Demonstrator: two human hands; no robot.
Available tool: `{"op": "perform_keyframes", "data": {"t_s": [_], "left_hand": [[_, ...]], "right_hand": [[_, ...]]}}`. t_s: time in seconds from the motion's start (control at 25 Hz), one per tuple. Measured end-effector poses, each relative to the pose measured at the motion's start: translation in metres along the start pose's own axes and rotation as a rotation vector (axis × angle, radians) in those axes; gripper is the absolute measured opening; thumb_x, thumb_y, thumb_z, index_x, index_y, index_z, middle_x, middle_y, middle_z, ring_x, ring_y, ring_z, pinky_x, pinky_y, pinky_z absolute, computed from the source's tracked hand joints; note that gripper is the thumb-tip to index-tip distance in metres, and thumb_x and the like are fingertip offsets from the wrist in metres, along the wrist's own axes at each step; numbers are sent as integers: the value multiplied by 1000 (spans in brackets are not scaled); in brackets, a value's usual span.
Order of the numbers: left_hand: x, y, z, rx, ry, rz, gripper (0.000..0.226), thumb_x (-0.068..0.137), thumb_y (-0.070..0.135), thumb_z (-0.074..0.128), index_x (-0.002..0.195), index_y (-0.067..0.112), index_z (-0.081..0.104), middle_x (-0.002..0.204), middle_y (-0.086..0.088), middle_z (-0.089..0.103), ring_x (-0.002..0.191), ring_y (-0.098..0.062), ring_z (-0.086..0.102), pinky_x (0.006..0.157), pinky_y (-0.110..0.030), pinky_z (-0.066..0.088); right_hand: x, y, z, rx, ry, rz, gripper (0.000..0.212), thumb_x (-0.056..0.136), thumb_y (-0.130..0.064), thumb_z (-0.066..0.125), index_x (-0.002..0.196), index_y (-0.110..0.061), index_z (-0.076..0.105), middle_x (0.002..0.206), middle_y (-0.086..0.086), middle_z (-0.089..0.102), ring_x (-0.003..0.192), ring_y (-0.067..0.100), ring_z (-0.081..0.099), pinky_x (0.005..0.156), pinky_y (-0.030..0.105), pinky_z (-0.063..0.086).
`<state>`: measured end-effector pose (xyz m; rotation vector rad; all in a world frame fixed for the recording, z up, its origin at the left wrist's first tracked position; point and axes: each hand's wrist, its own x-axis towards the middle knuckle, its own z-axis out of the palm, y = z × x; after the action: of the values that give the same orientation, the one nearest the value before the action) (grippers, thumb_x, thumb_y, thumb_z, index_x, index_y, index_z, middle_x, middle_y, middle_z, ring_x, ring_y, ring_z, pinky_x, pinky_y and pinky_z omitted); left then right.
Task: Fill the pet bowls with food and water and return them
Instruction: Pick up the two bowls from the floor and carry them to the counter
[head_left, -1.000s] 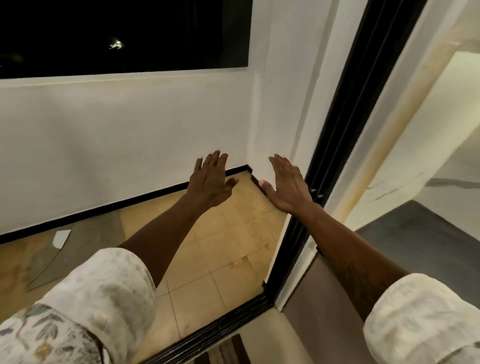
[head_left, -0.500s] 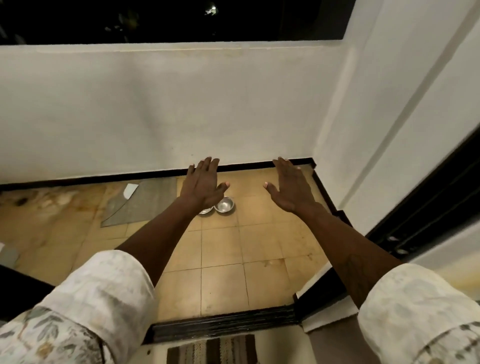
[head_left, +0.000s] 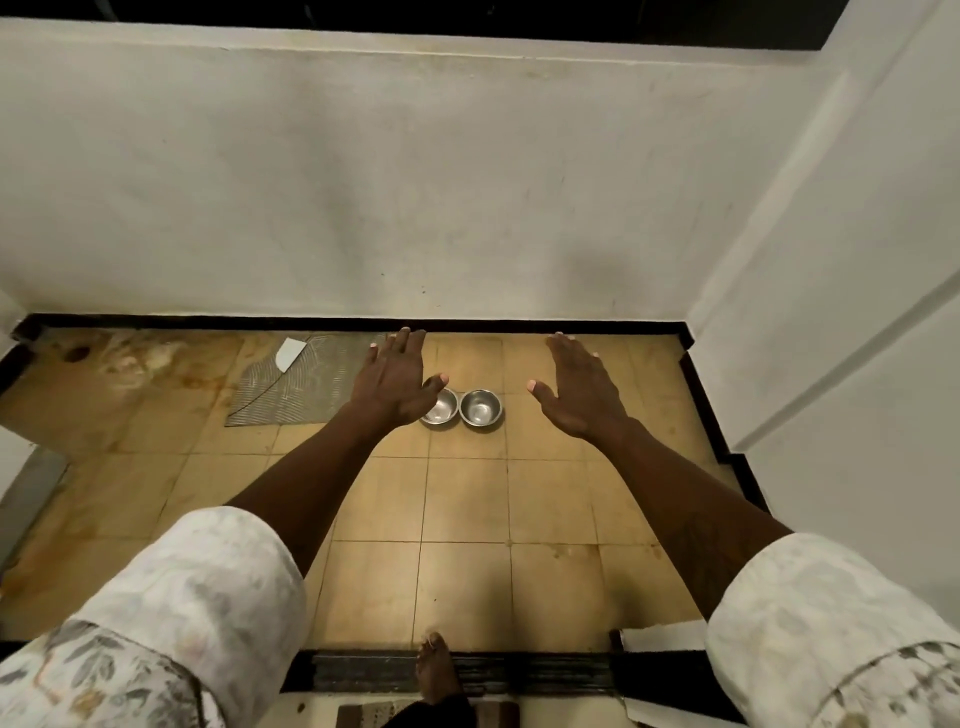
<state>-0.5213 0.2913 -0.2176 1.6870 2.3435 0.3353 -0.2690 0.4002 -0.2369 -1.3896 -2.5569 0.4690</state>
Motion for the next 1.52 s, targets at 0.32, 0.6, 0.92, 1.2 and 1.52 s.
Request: {"op": "perform_keyframes", "data": {"t_s": [0.32, 0.6, 0.92, 1.2, 1.52], "left_hand": [[102, -60, 3, 12, -96, -49, 77, 100, 48, 60, 159, 8, 29, 166, -18, 34, 152, -38, 34, 126, -57, 21], [211, -83, 42, -57, -186, -196, 81, 98, 45, 66, 159, 8, 29, 162, -19, 41, 142, -43, 48, 111, -56, 44], [316, -106, 138, -232, -309, -484, 79, 97, 45, 67, 159, 10, 32, 148, -24, 54, 138, -43, 49, 106, -51, 46], [408, -144, 315, -588, -192, -960, 63, 95, 42, 70, 145, 6, 54, 138, -18, 63, 134, -35, 53, 108, -37, 41], [476, -272, 624, -1023, -117, -1453, 37, 86, 27, 79, 102, 0, 61, 101, -18, 66, 93, -32, 71, 79, -49, 66]], "right_hand": [[109, -3, 37, 50, -80, 33, 72, 103, -43, 57, 162, -12, 27, 171, 10, 27, 160, 28, 20, 128, 49, 21], [225, 42, 87, 115, -182, 101, 71, 105, -42, 56, 162, -11, 27, 170, 12, 30, 157, 32, 25, 125, 46, 27], [328, 103, 184, 259, -372, 294, 68, 104, -42, 57, 160, -12, 33, 163, 11, 42, 150, 32, 38, 119, 45, 37], [397, 154, 365, 493, -219, 680, 41, 102, -26, 65, 131, 2, 58, 124, 20, 71, 111, 38, 69, 89, 33, 48], [456, 273, 666, 608, -121, 1141, 24, 97, -17, 60, 105, 3, 71, 94, 11, 68, 105, 36, 70, 79, 30, 44]]}}
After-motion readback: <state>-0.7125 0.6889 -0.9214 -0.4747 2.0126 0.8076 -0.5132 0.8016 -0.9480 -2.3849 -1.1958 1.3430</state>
